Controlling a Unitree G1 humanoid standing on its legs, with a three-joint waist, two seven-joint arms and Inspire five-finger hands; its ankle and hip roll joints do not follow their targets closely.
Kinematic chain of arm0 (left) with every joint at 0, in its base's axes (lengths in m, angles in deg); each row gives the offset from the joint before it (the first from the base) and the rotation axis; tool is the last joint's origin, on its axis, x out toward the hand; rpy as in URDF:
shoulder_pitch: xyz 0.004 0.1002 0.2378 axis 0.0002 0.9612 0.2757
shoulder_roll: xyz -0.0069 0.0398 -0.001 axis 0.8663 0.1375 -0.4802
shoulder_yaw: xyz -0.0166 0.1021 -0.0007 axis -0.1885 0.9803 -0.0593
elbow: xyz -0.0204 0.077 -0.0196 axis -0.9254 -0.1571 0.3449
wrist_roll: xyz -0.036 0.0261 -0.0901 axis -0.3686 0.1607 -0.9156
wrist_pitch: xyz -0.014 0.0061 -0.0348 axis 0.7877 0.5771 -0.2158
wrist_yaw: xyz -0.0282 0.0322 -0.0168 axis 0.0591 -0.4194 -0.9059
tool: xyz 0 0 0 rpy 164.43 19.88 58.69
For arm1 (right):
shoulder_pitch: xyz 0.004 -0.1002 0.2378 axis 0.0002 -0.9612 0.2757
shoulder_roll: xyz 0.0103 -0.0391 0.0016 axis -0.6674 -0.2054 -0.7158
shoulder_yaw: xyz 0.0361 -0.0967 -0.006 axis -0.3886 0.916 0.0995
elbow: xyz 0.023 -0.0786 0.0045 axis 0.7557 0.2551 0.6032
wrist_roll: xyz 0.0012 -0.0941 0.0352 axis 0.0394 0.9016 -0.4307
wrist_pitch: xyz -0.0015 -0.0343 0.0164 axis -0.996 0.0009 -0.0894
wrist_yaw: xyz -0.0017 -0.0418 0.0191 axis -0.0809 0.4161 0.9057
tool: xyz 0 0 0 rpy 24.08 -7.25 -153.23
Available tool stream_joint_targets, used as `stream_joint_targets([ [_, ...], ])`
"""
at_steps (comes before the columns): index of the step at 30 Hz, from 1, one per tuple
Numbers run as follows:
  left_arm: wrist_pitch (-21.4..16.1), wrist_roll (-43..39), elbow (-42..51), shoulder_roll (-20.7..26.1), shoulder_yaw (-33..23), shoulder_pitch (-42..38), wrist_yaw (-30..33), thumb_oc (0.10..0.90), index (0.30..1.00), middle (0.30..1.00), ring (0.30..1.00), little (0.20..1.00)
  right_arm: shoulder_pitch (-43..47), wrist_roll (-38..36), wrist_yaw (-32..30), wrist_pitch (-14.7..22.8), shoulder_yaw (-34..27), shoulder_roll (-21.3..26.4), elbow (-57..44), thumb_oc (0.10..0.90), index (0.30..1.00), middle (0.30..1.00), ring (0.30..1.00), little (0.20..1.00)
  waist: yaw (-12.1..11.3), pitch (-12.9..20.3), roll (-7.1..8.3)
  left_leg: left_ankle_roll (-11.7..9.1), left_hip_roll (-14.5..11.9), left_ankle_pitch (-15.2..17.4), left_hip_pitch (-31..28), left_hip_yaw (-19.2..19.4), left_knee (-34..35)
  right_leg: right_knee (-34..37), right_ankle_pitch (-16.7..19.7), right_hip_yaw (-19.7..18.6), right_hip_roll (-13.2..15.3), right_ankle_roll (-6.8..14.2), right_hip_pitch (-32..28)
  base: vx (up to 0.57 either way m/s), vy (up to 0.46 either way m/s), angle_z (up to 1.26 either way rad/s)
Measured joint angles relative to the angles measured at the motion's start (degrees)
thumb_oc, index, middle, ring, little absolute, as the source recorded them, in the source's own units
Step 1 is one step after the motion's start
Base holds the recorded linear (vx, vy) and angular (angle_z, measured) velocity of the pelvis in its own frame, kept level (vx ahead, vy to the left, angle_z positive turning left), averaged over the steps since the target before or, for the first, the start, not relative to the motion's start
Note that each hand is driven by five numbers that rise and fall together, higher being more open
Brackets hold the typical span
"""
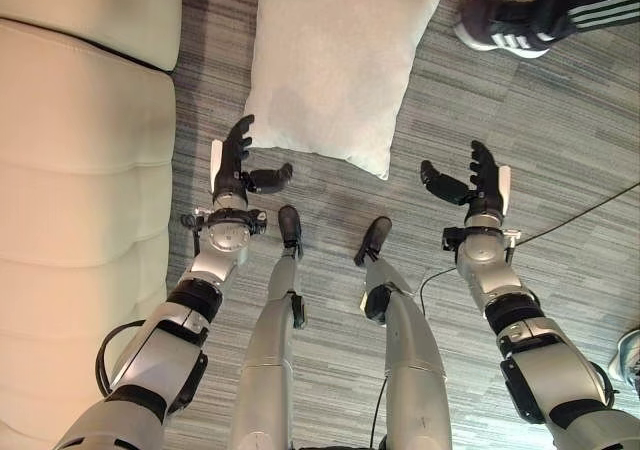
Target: Pick up all the scattered cushions and arrange them neatly on the sofa.
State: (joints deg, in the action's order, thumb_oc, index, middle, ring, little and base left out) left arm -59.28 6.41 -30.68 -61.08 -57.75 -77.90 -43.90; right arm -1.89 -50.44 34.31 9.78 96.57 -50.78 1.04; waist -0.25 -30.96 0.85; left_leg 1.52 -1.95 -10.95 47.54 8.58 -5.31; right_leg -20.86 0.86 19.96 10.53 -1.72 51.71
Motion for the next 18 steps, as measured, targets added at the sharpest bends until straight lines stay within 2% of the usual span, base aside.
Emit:
stream_joint_targets([
  [2, 0.24, 0.01, -1.07, 1.17, 3.28, -6.84, 1.82, 0.8, 0.9, 0.9, 0.9, 0.9, 7.27, -1.05, -1.67, 0.11, 2.86, -0.02, 0.92, 0.8, 0.9, 0.9, 0.9, 0.9, 0.97, 0.08, -0.09, -0.3, 0.33, -0.46, 5.03, -0.59, 0.9, -0.18, 0.34, -0.07, 0.12, 0.3, 5.37, 0.04, 0.052, 0.03],
  [4, 0.44, 0.09, -2.61, 0.78, 3.53, -16.9, 2.17, 0.8, 0.9, 0.9, 0.9, 0.9, 15.91, -1.76, -1.57, 0.45, 3.0, -0.51, 0.39, 0.8, 0.9, 0.9, 0.9, 0.9, 1.09, -0.93, 0.11, 0.2, 0.37, -3.29, 10.74, -0.77, 1.39, -0.8, 1.76, 0.3, 0.31, -0.65, 11.26, 0.03, -0.004, 0.06],
  [5, 0.53, 0.07, -2.7, 0.34, 4.38, -18.21, 2.3, 0.8, 0.9, 0.9, 0.9, 0.9, 16.87, -2.22, -1.61, 0.44, 3.19, -1.01, 0.39, 0.8, 0.9, 0.9, 0.9, 0.9, 1.06, -0.93, 0.1, 0.2, 0.41, -3.35, 11.2, -0.92, 1.4, -0.83, 1.75, 0.3, 0.34, -0.66, 11.74, 0.03, 0.007, 0.06],
  [9, 0.52, 0.07, -3.55, -1.74, 5.55, -19.6, 2.37, 0.8, 0.9, 0.9, 0.9, 0.9, 18.17, -3.19, -1.62, 0.79, 5.42, -4.35, 0.24, 0.8, 0.9, 0.9, 0.9, 0.9, 1.07, -0.89, 0.08, 0.2, 0.57, -3.34, 10.64, -1.46, 1.69, -1.03, 1.42, 0.03, 0.47, -0.47, 11.32, 0.0, 0.004, 0.01],
  [18, 0.61, -0.01, -4.09, -3.4, 7.19, -20.26, 2.72, 0.8, 0.9, 0.9, 0.9, 0.9, 19.26, -5.12, -1.58, 0.82, 6.95, -4.72, -0.49, 0.8, 0.9, 0.9, 0.9, 0.9, 1.15, -0.82, 0.03, 0.2, 1.64, -3.33, 11.71, -1.68, 1.71, -3.2, 0.51, -0.83, 1.73, 0.19, 13.43, 0.02, 0.002, 0.03],
])
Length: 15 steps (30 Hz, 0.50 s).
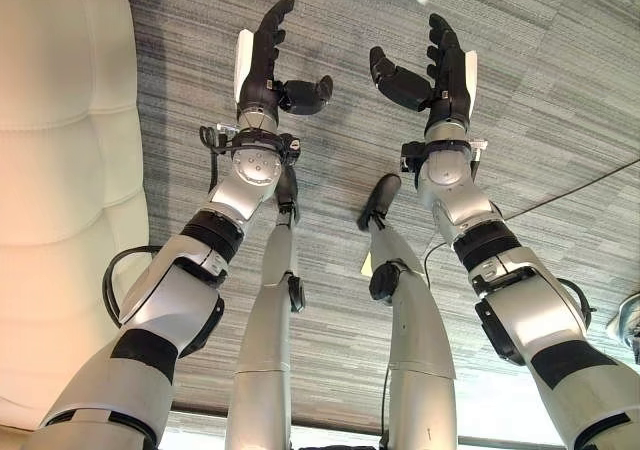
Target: Pick up all the scattered cushions and arrange them neatly on the sofa.
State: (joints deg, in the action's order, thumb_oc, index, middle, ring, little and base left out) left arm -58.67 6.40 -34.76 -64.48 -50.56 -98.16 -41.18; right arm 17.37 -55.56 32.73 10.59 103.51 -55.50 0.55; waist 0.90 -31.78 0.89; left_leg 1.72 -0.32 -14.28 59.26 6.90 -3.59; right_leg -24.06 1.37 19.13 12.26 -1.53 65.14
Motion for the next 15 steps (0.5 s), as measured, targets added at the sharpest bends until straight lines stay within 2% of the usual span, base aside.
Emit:
stream_joint_targets([
  [9, 0.03, 0.74, 3.3, -1.03, -0.54, 3.18, 0.99, 0.8, 0.9, 0.9, 0.9, 0.9, -4.7, 1.28, 0.11, 0.51, -0.81, 0.72, -2.68, 0.8, 0.9, 0.9, 0.9, 0.9, 0.03, 0.0, 0.0, 0.0, 0.14, 0.01, -1.56, 0.0, -0.04, 0.01, -0.03, -0.26, 0.06, 0.06, -1.54, 0.0, -0.004, 0.0],
  [14, -0.02, 2.4, 7.17, -0.5, -2.68, 15.35, 0.6, 0.8, 0.9, 0.9, 0.9, 0.9, -16.52, 1.86, 1.14, 2.42, -4.6, 0.89, -2.75, 0.8, 0.9, 0.9, 0.9, 0.9, 0.78, 0.1, 0.11, -0.01, 0.2, 0.58, -9.82, -0.2, 0.07, 0.16, -0.71, -0.32, 0.13, 0.99, -9.96, 0.02, -0.014, 0.02],
  [15, 0.02, 2.38, 8.31, -0.18, -3.07, 19.58, 0.63, 0.8, 0.9, 0.9, 0.9, 0.9, -21.76, 2.31, 1.47, 2.79, -5.77, 1.18, -3.23, 0.8, 0.9, 0.9, 0.9, 0.9, 1.01, 0.45, 0.13, 0.05, 0.28, 1.15, -12.71, -0.25, 0.06, 0.27, -1.1, -0.45, 0.15, 1.29, -12.92, 0.07, 0.009, 0.02],
])
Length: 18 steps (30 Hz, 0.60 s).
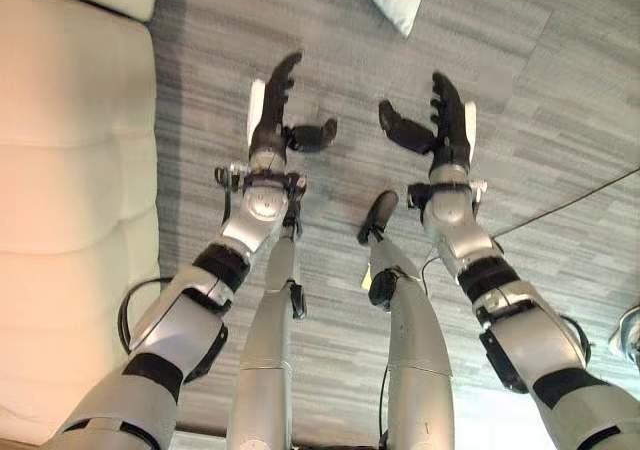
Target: Pick up all the scattered cushions and arrange them neatly on the sofa.
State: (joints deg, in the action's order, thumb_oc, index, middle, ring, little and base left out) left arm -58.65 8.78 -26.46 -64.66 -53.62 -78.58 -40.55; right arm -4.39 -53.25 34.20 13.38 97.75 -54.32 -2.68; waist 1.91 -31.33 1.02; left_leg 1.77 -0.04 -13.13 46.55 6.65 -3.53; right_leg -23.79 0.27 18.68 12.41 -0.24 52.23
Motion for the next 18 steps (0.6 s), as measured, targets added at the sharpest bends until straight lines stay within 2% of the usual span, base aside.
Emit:
stream_joint_targets([
  [3, 0.04, -0.06, 1.14, -0.84, -2.13, 7.88, -1.23, 0.8, 0.9, 0.9, 0.9, 0.9, -7.85, 0.08, 1.26, -0.29, -2.36, 0.07, 0.61, 0.8, 0.9, 0.9, 0.9, 0.9, 0.43, 0.99, 0.07, 0.03, 0.21, 1.23, -4.42, -0.06, -0.08, 0.1, -1.19, -0.23, 0.09, 0.75, -4.45, 0.04, 0.007, 0.01],
  [4, 0.21, -0.02, 0.96, -0.79, -1.85, 11.34, -1.3, 0.8, 0.9, 0.9, 0.9, 0.9, -12.16, 0.12, 1.28, -0.86, -2.47, 0.11, 1.57, 0.8, 0.9, 0.9, 0.9, 0.9, 0.37, 3.1, 0.07, 0.29, 0.22, 1.84, -4.79, -0.06, -0.1, 0.0, -1.35, -0.33, 0.09, 0.94, -4.81, 0.04, -0.023, -0.01],
  [6, 0.22, -0.06, 1.2, -1.93, -3.9, 13.77, -2.5, 0.8, 0.9, 0.9, 0.9, 0.9, -15.18, 0.09, 2.21, -1.19, -4.16, -0.13, 1.31, 0.8, 0.9, 0.9, 0.9, 0.9, 0.24, 3.15, 0.07, 0.32, 0.21, 1.92, -6.57, -0.06, 0.14, 0.11, -1.55, -0.3, 0.07, 1.08, -6.53, 0.02, -0.009, -0.01],
  [9, 1.16, -0.09, 0.99, -2.36, -3.63, 16.29, -3.42, 0.8, 0.9, 0.9, 0.9, 0.9, -18.84, 0.13, 3.12, -1.76, -4.49, -0.48, 1.43, 0.8, 0.9, 0.9, 0.9, 0.9, 0.27, 3.66, 0.06, 0.31, 0.21, 2.08, -8.2, -0.07, -0.12, 0.18, -1.69, -0.26, 0.04, 1.17, -8.32, 0.13, -0.032, 0.0],
  [10, 1.11, -0.06, 2.22, -4.22, -8.53, 20.53, -6.74, 0.8, 0.9, 0.9, 0.9, 0.9, -21.82, 0.14, 5.23, -1.64, -8.49, -2.84, 1.58, 0.8, 0.9, 0.9, 0.9, 0.9, -0.57, -0.37, 0.18, 0.19, 0.23, 2.22, -15.72, 0.15, 0.76, 0.16, -1.86, 0.09, 0.12, 0.44, -15.48, 0.19, -0.034, -0.02],
  [11, 1.36, -0.24, 1.25, -5.99, -10.21, 25.82, -7.2, 0.8, 0.9, 0.9, 0.9, 0.9, -25.6, -0.14, 6.05, -3.18, -8.5, -4.09, 2.76, 0.8, 0.9, 0.9, 0.9, 0.9, -0.94, 0.79, -0.13, -0.21, 0.05, 2.55, -21.07, -0.11, 2.12, 2.2, -2.34, 0.75, -0.36, 0.92, -21.17, 0.18, -0.029, 0.04],
  [13, 1.15, -0.58, 0.71, -6.8, -10.13, 35.34, -7.56, 0.8, 0.9, 0.9, 0.9, 0.9, -34.58, 0.13, 7.45, -3.18, -7.84, -4.7, 3.15, 0.8, 0.9, 0.9, 0.9, 0.9, -1.34, 8.36, -1.09, -0.76, 0.03, 4.66, -23.74, -1.07, 2.39, 3.32, -4.43, 1.42, -0.58, 2.6, -24.69, 0.09, -0.012, 0.18],
  [14, 1.04, -0.72, 0.3, -6.82, -10.3, 37.75, -7.62, 0.8, 0.9, 0.9, 0.9, 0.9, -36.39, 0.14, 7.68, -3.12, -7.93, -4.97, 3.65, 0.8, 0.9, 0.9, 0.9, 0.9, -1.4, 10.34, -1.03, -0.74, 0.13, 5.01, -24.95, -1.12, 2.37, 3.29, -5.02, 1.51, -0.49, 2.93, -25.9, 0.09, -0.026, 0.13],
  [16, 1.24, -2.01, -2.69, -6.15, -11.51, 41.73, -7.92, 0.8, 0.9, 0.9, 0.9, 0.9, -39.35, 0.24, 8.44, -3.62, -8.51, -5.03, 6.14, 0.8, 0.9, 0.9, 0.9, 0.9, -2.76, 12.74, -1.43, -0.69, 0.14, 5.71, -27.45, -1.34, 2.66, 3.68, -5.61, 1.77, -0.6, 3.06, -28.57, 0.06, 0.002, 0.06],
  [17, 1.24, -2.47, -3.96, -6.17, -13.26, 42.43, -8.48, 0.8, 0.9, 0.9, 0.9, 0.9, -39.44, 0.4, 8.94, -4.13, -9.05, -5.19, 6.81, 0.8, 0.9, 0.9, 0.9, 0.9, -2.68, 12.8, -1.52, -0.76, 0.06, 5.45, -28.43, -1.51, 2.81, 4.05, -4.97, 2.2, -0.79, 2.31, -29.97, 0.07, 0.04, 0.13],
  [18, 1.4, -2.94, -5.83, -6.18, -14.74, 43.31, -8.93, 0.8, 0.9, 0.9, 0.9, 0.9, -39.65, 0.7, 9.73, -4.41, -9.37, -5.32, 8.17, 0.8, 0.9, 0.9, 0.9, 0.9, -2.56, 13.14, -1.52, -0.7, 0.02, 5.66, -29.99, -1.96, 2.87, 4.73, -5.05, 2.96, -0.84, 2.43, -32.03, 0.07, 0.015, 0.15],
])
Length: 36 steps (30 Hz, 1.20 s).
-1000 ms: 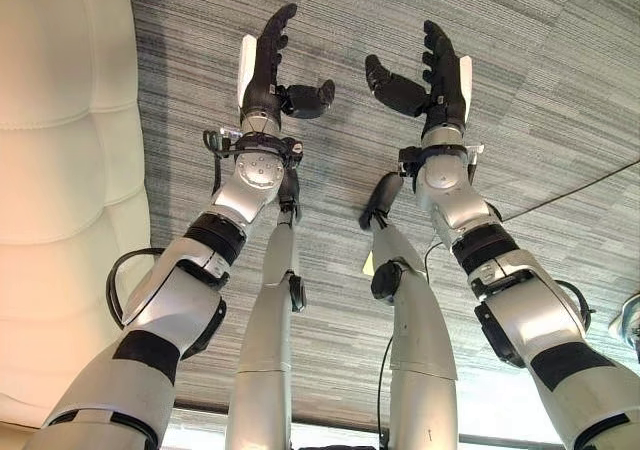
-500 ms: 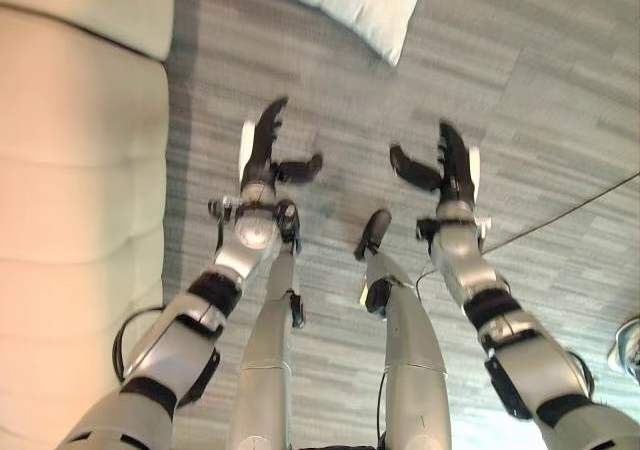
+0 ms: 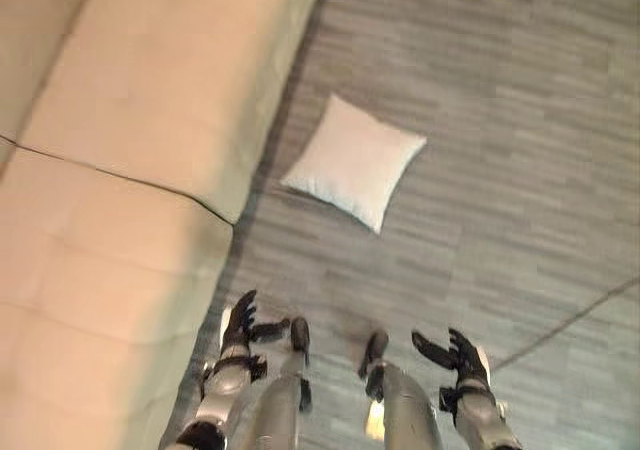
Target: Pick up all the scattered cushions and arrange them neatly on the sofa.
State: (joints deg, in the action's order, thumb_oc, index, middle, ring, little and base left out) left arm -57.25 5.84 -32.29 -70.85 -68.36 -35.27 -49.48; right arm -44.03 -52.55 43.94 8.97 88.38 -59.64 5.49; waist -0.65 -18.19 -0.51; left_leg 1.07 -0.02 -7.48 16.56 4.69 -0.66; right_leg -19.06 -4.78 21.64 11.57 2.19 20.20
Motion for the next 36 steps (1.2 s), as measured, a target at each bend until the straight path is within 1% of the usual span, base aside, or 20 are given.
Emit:
stream_joint_targets([
  [6, 1.15, 0.2, -4.74, 0.02, -0.71, 3.35, -2.49, 0.8, 0.9, 0.9, 0.9, 0.9, 0.07, 1.18, 1.48, -1.08, -3.14, -0.34, 3.88, 0.8, 0.9, 0.9, 0.9, 0.9, -0.26, 3.47, 0.15, 0.02, -0.08, 0.25, -5.39, -0.23, 2.15, 3.37, 0.33, 0.15, -0.93, 0.63, -5.75, 0.13, 0.037, 0.01],
  [9, 1.19, 0.81, -7.59, -0.47, -0.78, 5.38, -3.51, 0.8, 0.9, 0.9, 0.9, 0.9, -1.77, 1.76, 2.49, -1.4, -3.09, -0.43, 7.28, 0.8, 0.9, 0.9, 0.9, 0.9, -0.41, 8.64, 0.25, -0.15, 0.01, 1.0, -7.6, -0.14, 3.39, 4.81, -0.06, 0.15, -1.15, 1.57, -7.98, 0.08, 0.038, -0.03],
  [12, 1.27, 1.82, -10.78, -0.54, -0.87, 5.33, -3.53, 0.8, 0.9, 0.9, 0.9, 0.9, -2.85, 1.95, 2.69, -1.51, -3.09, -0.55, 9.1, 0.8, 0.9, 0.9, 0.9, 0.9, -0.23, 10.72, 0.47, 0.25, 0.33, 1.1, -9.63, -0.2, 3.98, 5.25, 0.04, 0.29, -1.04, 1.63, -10.03, 0.09, 0.106, 0.02],
  [13, 1.31, 2.82, -12.33, -0.67, -0.86, 5.29, -3.58, 0.8, 0.9, 0.9, 0.9, 0.9, -3.51, 1.95, 2.69, -1.57, -3.11, -0.6, 9.38, 0.8, 0.9, 0.9, 0.9, 0.9, -0.27, 11.41, 0.66, 0.76, 1.13, 1.99, -10.08, -0.21, 3.72, 4.73, -0.59, 0.31, -0.51, 2.53, -10.37, 0.1, 0.198, 0.05],
  [16, 1.72, 3.32, -14.34, -1.35, -0.81, 5.01, -3.7, 0.8, 0.9, 0.9, 0.9, 0.9, -4.09, 1.95, 2.75, -1.84, -3.08, -0.29, 10.06, 0.8, 0.9, 0.9, 0.9, 0.9, -0.02, 11.24, 0.73, 1.56, 2.03, 2.89, -11.6, -0.51, 3.81, -1.43, -1.15, -0.3, 1.49, 3.28, -9.45, 0.01, 0.076, 0.03],
  [19, 2.45, 4.11, -14.76, -1.34, -0.59, 4.95, -3.85, 0.8, 0.9, 0.9, 0.9, 0.9, -3.62, 1.94, 2.8, -2.68, -2.56, -0.55, 11.24, 0.8, 0.9, 0.9, 0.9, 0.9, -0.11, 10.81, 0.55, 2.3, 1.92, 3.36, -12.35, -0.5, 3.02, -10.83, 0.33, -4.82, 2.91, 4.64, -5.15, 0.02, 0.063, -0.02],
  [20, 2.44, 4.12, -15.75, -1.32, -0.1, 3.97, -4.07, 0.8, 0.9, 0.9, 0.9, 0.9, -3.01, 1.94, 2.81, -2.76, -2.31, -0.82, 11.54, 0.8, 0.9, 0.9, 0.9, 0.9, -0.08, 9.71, 0.2, 2.84, 1.54, 3.79, -12.06, -0.76, 2.0, -14.33, 3.39, -7.88, 2.25, 5.37, -2.97, 0.05, -0.011, -0.05],
  [21, 2.42, 4.15, -15.76, -1.26, -0.08, 3.94, -4.34, 0.8, 0.9, 0.9, 0.9, 0.9, -2.93, 1.93, 2.95, -2.84, -2.02, -0.98, 11.29, 0.8, 0.9, 0.9, 0.9, 0.9, 0.04, 8.98, 0.19, 3.01, 1.39, 3.9, -12.35, -1.1, 1.97, -16.46, 3.11, -9.03, 1.95, 5.73, -1.12, 0.13, -0.076, -0.09],
  [22, 2.44, 4.15, -15.84, -1.2, -0.29, 4.01, -4.43, 0.8, 0.9, 0.9, 0.9, 0.9, -2.44, 1.93, 3.27, -2.79, -1.77, -1.15, 10.92, 0.8, 0.9, 0.9, 0.9, 0.9, 0.03, 8.71, 0.14, 3.03, 1.26, 3.89, -12.17, -1.34, 2.07, -16.49, 1.38, -10.98, 1.05, 6.6, -0.4, 0.14, -0.11, 0.06],
  [24, 2.44, 4.14, -15.52, -1.14, -0.37, 3.9, -4.56, 0.8, 0.9, 0.9, 0.9, 0.9, -2.31, 1.93, 3.94, -2.99, -1.36, -1.52, 10.9, 0.8, 0.9, 0.9, 0.9, 0.9, 0.69, 7.75, 0.95, 3.07, 1.3, 3.87, -12.0, -1.99, 2.31, -10.0, -0.05, -11.44, -1.41, 7.17, -0.66, 0.15, -0.117, 0.17],
  [25, 2.42, 4.16, -15.51, -0.84, -0.5, 4.17, -4.61, 0.8, 0.9, 0.9, 0.9, 0.9, -1.59, 1.94, 4.0, -2.96, -0.83, -2.0, 10.91, 0.8, 0.9, 0.9, 0.9, 0.9, 0.87, 7.21, 1.59, 3.16, 1.4, 3.74, -11.19, -2.03, 2.19, -2.45, 0.02, -11.73, -2.72, 6.51, -1.7, 0.11, -0.079, 0.13],
  [26, 2.46, 4.24, -15.55, -1.07, -0.45, 3.65, -4.59, 0.8, 0.9, 0.9, 0.9, 0.9, -1.59, 1.94, 4.04, -3.03, -0.76, -2.18, 10.84, 0.8, 0.9, 0.9, 0.9, 0.9, 1.5, 6.75, 2.28, 3.17, 1.76, 3.77, -11.25, -2.28, 2.11, -0.99, -0.11, -11.59, -3.36, 6.36, -1.3, 0.23, -0.156, 0.06],
  [28, 2.7, 5.18, -15.95, -1.41, -0.82, 3.34, -4.59, 0.8, 0.9, 0.9, 0.9, 0.9, -0.91, 1.95, 4.36, -2.99, -0.69, -2.12, 10.4, 0.8, 0.9, 0.9, 0.9, 0.9, 1.99, 5.64, 1.78, 2.85, 1.18, 3.97, -10.82, -3.04, 1.55, 2.12, 0.31, -14.32, -6.33, 6.04, -0.31, 0.16, -0.108, 0.15],
  [29, 2.75, 5.39, -16.07, -1.5, -0.24, 3.34, -4.78, 0.8, 0.9, 0.9, 0.9, 0.9, -1.09, 1.95, 4.35, -2.95, -0.84, -2.08, 10.14, 0.8, 0.9, 0.9, 0.9, 0.9, 2.66, 5.61, 1.79, 2.49, 1.56, 3.89, -10.61, -4.16, 1.59, 4.27, 0.48, -14.32, -6.37, 5.99, -0.8, 0.18, -0.133, 0.69],
  [30, 2.57, 5.87, -15.71, -2.05, 0.03, 3.11, -4.93, 0.8, 0.9, 0.9, 0.9, 0.9, -2.0, 1.94, 4.39, -3.16, -0.86, -2.06, 10.5, 0.8, 0.9, 0.9, 0.9, 0.9, 3.15, 5.56, 1.59, 2.12, 1.54, 3.9, -11.39, -5.71, 2.59, 5.25, 3.57, -14.09, -6.7, 3.89, -2.13, 0.18, -0.133, 0.73],
  [31, 2.49, 6.39, -15.72, -2.42, 0.14, 3.19, -4.92, 0.8, 0.9, 0.9, 0.9, 0.9, -2.71, 1.94, 4.42, -3.24, -0.85, -2.08, 10.5, 0.8, 0.9, 0.9, 0.9, 0.9, 3.17, 5.84, 1.03, 1.72, 0.91, 4.14, -11.7, -6.67, 3.36, 6.22, 3.57, -14.17, -7.62, 3.46, -3.14, 0.22, -0.178, 0.73],
  [33, 2.4, 6.72, -15.39, -2.87, 0.24, 3.24, -4.99, 0.8, 0.9, 0.9, 0.9, 0.9, -3.85, 1.94, 4.47, -3.21, -0.85, -2.13, 10.49, 0.8, 0.9, 0.9, 0.9, 0.9, 2.93, 6.26, 0.66, -0.24, 0.03, 5.04, -12.92, -7.09, 2.53, 9.27, 4.08, -14.0, -9.47, 2.97, -5.36, 0.15, -0.157, 0.29],
  [34, 2.48, 6.71, -15.74, -3.43, -0.13, 3.34, -5.04, 0.8, 0.9, 0.9, 0.9, 0.9, -3.11, 1.81, 4.44, -3.09, -0.99, -1.61, 10.19, 0.8, 0.9, 0.9, 0.9, 0.9, 2.76, 6.39, -0.41, -1.37, -1.29, 4.76, -11.75, -7.29, -0.34, 10.41, 4.34, -12.41, -10.43, 1.42, -6.74, 0.03, -0.101, 0.33],
  [35, 2.68, 6.71, -16.45, -3.92, -0.11, 2.73, -5.12, 0.8, 0.9, 0.9, 0.9, 0.9, -3.35, 1.63, 4.39, -2.91, -1.58, -1.4, 10.16, 0.8, 0.9, 0.9, 0.9, 0.9, 3.09, 6.42, -0.58, -3.96, -1.5, 5.81, -9.66, -8.44, -4.29, 12.22, 5.28, -10.9, -10.59, -0.22, -8.26, 0.02, -0.112, 0.62],
  [36, 2.48, 6.68, -15.84, -4.16, 0.17, 2.15, -5.33, 0.8, 0.9, 0.9, 0.9, 0.9, -3.64, 1.2, 4.4, -2.84, -1.96, -1.07, 10.18, 0.8, 0.9, 0.9, 0.9, 0.9, 2.57, 6.53, 0.65, -5.69, -0.96, 4.32, -7.45, -7.33, -8.93, 13.2, 5.12, -10.78, -10.17, -1.11, -8.97, 0.05, -0.149, 0.8],
])
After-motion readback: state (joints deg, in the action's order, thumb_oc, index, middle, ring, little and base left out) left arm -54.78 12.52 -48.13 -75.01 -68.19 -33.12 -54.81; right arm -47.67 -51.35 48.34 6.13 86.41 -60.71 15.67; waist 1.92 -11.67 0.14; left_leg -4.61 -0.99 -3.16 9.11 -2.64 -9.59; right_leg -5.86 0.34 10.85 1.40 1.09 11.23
